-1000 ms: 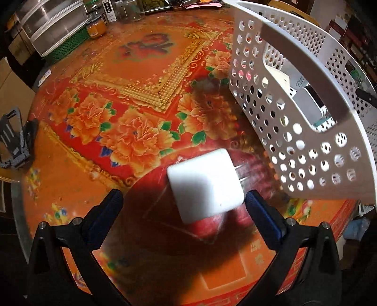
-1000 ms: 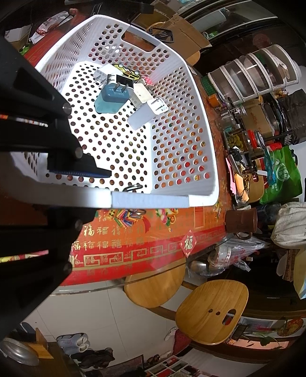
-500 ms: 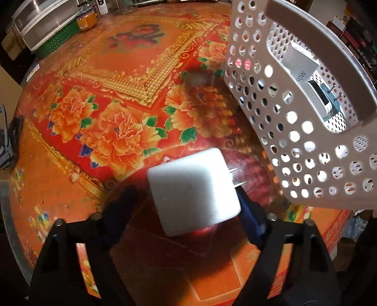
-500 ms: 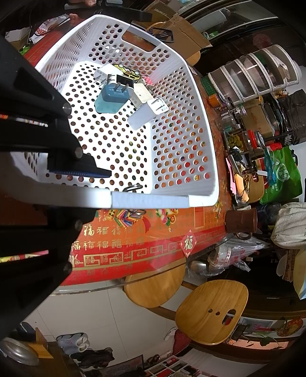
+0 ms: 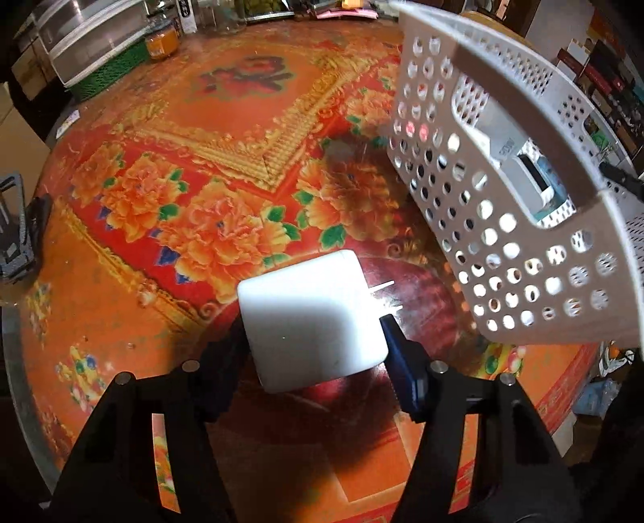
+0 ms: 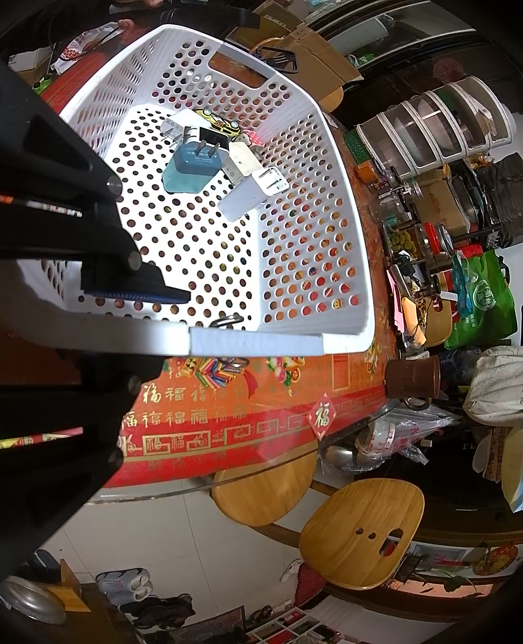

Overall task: Organize rigid objects
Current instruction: 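Carry the last white charger into the basket and open the left tool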

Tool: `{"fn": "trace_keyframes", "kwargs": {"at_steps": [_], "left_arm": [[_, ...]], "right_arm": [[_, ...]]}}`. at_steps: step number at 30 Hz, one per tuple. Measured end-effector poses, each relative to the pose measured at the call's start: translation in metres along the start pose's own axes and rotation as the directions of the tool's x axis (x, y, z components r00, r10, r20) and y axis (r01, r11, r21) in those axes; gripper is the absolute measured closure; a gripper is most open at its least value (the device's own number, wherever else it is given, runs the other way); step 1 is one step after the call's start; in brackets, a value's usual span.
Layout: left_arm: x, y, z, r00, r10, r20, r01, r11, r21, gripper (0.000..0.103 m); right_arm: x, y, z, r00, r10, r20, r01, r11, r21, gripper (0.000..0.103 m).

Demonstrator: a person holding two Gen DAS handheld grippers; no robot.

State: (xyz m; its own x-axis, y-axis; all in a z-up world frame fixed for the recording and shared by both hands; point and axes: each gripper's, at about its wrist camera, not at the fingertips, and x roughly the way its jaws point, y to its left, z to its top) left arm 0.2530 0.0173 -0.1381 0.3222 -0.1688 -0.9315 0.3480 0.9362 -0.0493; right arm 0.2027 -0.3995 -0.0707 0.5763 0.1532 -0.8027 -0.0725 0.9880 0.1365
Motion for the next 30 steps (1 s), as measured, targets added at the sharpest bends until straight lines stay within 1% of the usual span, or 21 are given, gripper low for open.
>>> {"fn": "trace_keyframes", "kwargs": {"at_steps": [5,8,12,15,18,21,23,26,30], "left_arm": [[-0.031,0.006,0.003,0.998,0.006,0.060,-0.005,1.000,-0.017,0.043],[-0.066,0.001,0.014,0.992,0.014,0.124,-0.013,1.000,-0.006,0.042],[-0.113,-0.027,0.035,0.979,0.009,0.204,-0.019,0.999,0.048,0.042],[-0.129,-0.060,0.055,0.976,0.007,0.219,-0.031,0.993,0.110,0.042],[-0.125,-0.098,0.073,0.981,0.007,0.192,-0.042,0.984,0.176,0.042],[-0.101,-0.137,0.088,0.992,0.007,0.124,-0.037,0.969,0.243,0.042],[-0.085,-0.155,0.098,0.996,0.012,0.085,-0.034,0.964,0.263,0.042],[-0.057,-0.167,0.111,0.998,0.055,0.039,-0.063,0.964,0.259,0.042],[-0.027,-0.170,0.124,0.995,0.096,-0.024,-0.087,0.963,0.255,0.042]], "right_arm": [[0.000,0.000,0.000,1.000,0.000,0.000,0.000,1.000,-0.001,0.086],[0.001,0.000,-0.001,1.000,-0.001,-0.001,0.001,1.000,-0.004,0.086],[0.001,0.000,-0.001,1.000,-0.001,0.000,0.001,1.000,-0.004,0.086],[0.001,0.000,-0.001,1.000,0.002,0.001,-0.002,1.000,-0.002,0.086],[0.002,0.000,-0.001,1.000,0.003,0.002,-0.003,1.000,-0.001,0.086],[0.002,0.000,-0.001,1.000,0.004,0.002,-0.004,1.000,0.000,0.086],[0.002,0.000,-0.001,1.000,0.004,0.002,-0.004,1.000,0.000,0.086],[0.002,0.000,-0.001,1.000,0.003,0.002,-0.003,1.000,-0.001,0.086],[0.002,0.000,-0.001,1.000,0.003,0.001,-0.003,1.000,-0.001,0.086]]}}
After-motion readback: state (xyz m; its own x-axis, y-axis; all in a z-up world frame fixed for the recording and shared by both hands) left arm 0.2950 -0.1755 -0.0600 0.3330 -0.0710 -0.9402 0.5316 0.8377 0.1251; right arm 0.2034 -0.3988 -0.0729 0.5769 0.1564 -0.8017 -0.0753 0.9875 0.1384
